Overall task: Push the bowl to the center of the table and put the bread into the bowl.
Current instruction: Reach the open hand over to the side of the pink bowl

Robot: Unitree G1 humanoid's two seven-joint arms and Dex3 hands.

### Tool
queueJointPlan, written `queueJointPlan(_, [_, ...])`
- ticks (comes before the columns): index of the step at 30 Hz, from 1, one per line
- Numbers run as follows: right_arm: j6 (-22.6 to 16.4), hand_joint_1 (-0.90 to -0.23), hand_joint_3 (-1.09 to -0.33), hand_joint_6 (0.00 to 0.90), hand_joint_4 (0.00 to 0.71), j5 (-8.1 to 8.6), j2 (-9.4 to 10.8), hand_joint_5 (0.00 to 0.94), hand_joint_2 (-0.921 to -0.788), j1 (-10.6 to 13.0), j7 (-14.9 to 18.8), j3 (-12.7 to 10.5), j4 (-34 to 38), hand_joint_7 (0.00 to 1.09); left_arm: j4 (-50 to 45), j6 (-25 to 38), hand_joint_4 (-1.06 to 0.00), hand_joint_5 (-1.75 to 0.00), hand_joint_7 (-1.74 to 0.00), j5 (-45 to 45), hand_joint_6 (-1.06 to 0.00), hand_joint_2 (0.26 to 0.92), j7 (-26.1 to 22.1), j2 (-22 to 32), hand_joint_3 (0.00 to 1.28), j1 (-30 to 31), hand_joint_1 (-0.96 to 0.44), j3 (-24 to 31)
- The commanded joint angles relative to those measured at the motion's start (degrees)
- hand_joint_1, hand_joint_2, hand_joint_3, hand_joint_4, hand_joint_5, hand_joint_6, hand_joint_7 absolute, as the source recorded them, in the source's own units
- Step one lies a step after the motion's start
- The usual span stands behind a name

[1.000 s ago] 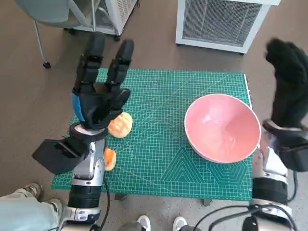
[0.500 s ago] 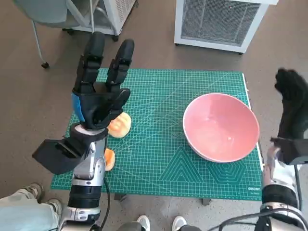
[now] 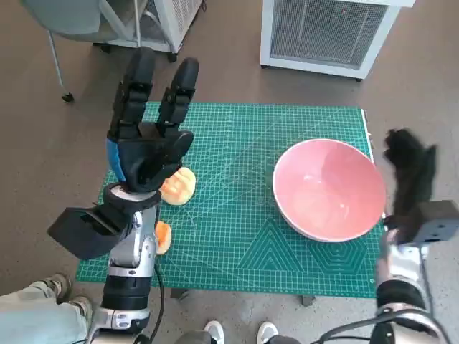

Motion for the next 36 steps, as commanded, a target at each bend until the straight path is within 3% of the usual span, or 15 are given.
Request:
queueJointPlan(1, [3.2, -0.61, -0.867, 0.007, 0.232, 0.37, 2.4, 0.005, -0.921, 1.0, 1.4, 0.5, 1.6, 0.55, -0.7, 0.4, -0.48, 0.0, -0.01, 0.1, -0.49, 0.921, 0.1, 0.5, 0.16, 0.3, -0.01, 0.1])
queueJointPlan(10, [5.6, -0.616, -0.858, 0.022, 0.231, 0.26, 5.6, 0.003, -0.921, -0.5, 3.3, 1.5, 1.5, 0.54, -0.9, 0.6, -0.48, 0.0, -0.01, 0.2, -0.49, 0.921, 0.1, 0.9, 0.15, 0.2, -0.01, 0.1])
queueJointPlan(21, [7.6, -0.649, -0.836, 0.067, 0.246, -0.47, 6.9, 0.004, -0.921, -3.8, 3.7, 2.6, 2.8, 0.47, -1.3, 0.8, -0.48, 0.0, -0.01, 0.1, -0.49, 0.921, -0.2, 1.6, 0.15, 0.5, -0.03, 0.2])
queueJointPlan(36, [10.0, -0.669, -0.819, 0.082, 0.271, 0.35, 9.7, 0.012, -0.921, -9.4, 4.2, 2.1, 4.2, 0.43, -1.4, 1.0, -0.47, 0.0, -0.01, 0.2, -0.49, 0.921, 0.0, 2.2, 0.15, 0.6, -0.04, 0.3])
